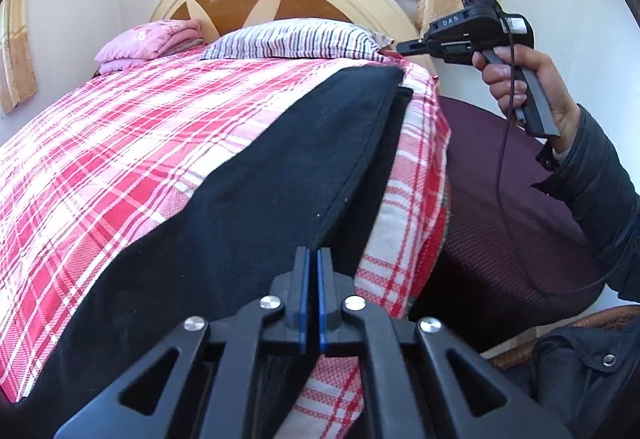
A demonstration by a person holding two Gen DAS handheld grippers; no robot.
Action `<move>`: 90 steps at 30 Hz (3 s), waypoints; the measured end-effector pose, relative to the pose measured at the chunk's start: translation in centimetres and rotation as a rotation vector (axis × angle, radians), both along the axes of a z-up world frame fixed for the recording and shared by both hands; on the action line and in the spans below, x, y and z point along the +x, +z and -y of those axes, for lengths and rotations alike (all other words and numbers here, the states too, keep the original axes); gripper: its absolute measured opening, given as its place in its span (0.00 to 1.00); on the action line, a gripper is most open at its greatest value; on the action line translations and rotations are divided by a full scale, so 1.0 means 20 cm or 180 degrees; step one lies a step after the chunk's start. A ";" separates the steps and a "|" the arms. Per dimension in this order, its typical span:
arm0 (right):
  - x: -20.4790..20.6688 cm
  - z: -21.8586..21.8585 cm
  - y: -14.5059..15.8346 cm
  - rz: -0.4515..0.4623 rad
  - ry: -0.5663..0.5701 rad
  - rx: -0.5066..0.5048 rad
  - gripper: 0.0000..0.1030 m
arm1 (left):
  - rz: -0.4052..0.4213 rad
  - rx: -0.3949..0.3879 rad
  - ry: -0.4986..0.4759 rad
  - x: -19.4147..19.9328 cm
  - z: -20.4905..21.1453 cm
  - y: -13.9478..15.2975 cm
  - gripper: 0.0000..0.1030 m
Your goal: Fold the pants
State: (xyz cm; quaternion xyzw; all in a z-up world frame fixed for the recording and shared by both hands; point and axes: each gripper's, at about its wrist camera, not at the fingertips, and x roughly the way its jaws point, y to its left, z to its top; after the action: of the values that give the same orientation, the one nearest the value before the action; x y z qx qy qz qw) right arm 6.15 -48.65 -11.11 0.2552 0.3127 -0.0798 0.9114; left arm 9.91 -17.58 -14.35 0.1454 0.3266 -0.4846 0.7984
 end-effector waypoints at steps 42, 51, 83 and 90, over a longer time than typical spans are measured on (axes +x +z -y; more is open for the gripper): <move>0.02 0.14 -0.09 -0.0344 -0.0231 -0.0138 0.04 | 0.0049 0.0069 -0.0139 -0.02 0.06 -0.04 0.04; 0.07 0.16 -0.22 -0.0672 -0.0279 -0.0293 0.04 | 0.0016 0.0208 -0.0204 -0.04 0.08 -0.11 0.04; 0.17 -1.04 -0.42 -0.0753 0.2253 0.0412 0.46 | 0.0141 0.0030 0.0599 0.03 -0.35 -0.08 0.63; 0.14 -1.13 -0.46 -0.0713 0.2328 0.0182 0.49 | 0.0186 0.0189 0.1423 0.14 -0.60 -0.09 0.68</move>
State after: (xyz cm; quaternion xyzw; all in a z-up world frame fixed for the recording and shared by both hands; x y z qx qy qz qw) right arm 9.01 -25.96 -20.36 0.1417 0.4829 0.2320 0.8324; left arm 12.62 -5.55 -16.05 0.1068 0.3415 -0.2814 0.8904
